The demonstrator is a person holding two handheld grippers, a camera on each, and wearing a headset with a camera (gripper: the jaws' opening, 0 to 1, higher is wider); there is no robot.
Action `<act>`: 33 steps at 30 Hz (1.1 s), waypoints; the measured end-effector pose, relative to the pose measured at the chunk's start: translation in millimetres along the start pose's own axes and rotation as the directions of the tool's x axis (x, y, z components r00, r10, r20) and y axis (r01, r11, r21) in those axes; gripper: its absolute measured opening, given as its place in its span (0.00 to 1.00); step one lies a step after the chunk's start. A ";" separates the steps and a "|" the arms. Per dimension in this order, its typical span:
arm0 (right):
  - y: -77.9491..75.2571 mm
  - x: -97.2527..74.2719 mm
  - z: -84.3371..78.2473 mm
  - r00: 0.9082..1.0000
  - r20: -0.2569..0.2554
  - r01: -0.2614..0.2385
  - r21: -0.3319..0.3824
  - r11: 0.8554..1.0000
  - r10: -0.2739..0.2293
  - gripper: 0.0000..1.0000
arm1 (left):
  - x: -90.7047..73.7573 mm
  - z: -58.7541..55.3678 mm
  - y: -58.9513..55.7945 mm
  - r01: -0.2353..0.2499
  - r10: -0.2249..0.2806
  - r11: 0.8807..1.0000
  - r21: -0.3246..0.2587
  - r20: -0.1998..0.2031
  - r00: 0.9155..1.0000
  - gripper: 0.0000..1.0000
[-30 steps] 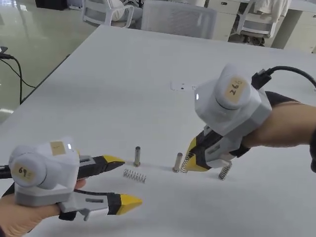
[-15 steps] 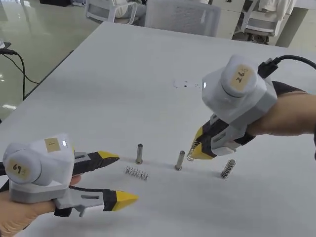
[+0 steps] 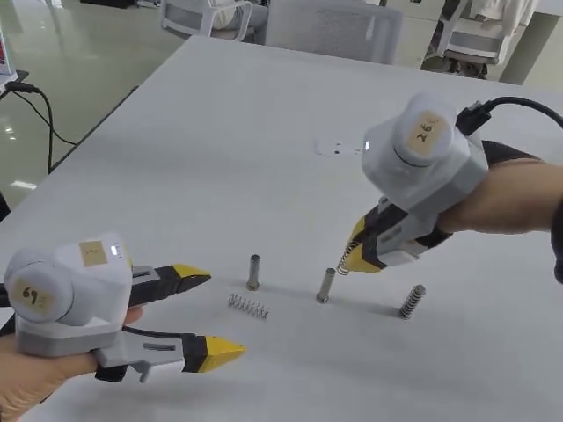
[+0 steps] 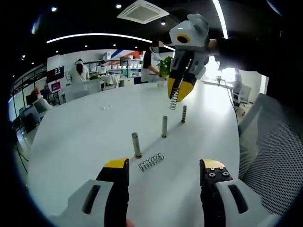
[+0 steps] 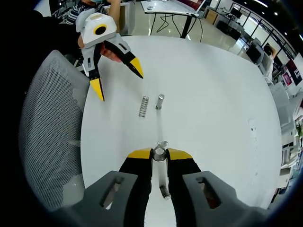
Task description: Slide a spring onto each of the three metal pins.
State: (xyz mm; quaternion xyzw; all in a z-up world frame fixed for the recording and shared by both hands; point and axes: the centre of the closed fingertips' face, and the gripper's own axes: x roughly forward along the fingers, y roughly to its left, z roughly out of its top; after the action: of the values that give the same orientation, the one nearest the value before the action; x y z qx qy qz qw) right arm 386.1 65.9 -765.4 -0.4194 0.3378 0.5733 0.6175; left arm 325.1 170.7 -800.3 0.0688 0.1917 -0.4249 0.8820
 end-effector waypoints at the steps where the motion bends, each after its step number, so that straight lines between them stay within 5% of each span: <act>1: -0.8 1.2 0.6 1.000 0.001 0.000 0.000 1.000 0.000 0.13 | -0.3 0.3 0.2 0.000 0.000 1.000 0.000 0.000 1.000 0.58; 33: -9.6 21.4 -0.6 1.000 -0.008 -0.021 0.008 1.000 0.021 0.13 | -2.9 -2.3 4.3 -0.013 0.013 1.000 -0.001 -0.013 1.000 0.57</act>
State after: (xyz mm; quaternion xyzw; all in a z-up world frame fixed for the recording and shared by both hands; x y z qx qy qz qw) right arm 398.1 74.6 -783.7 -0.4157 0.3468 0.5768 0.6117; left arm 326.1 176.2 -801.4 0.0726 0.1972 -0.4184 0.8836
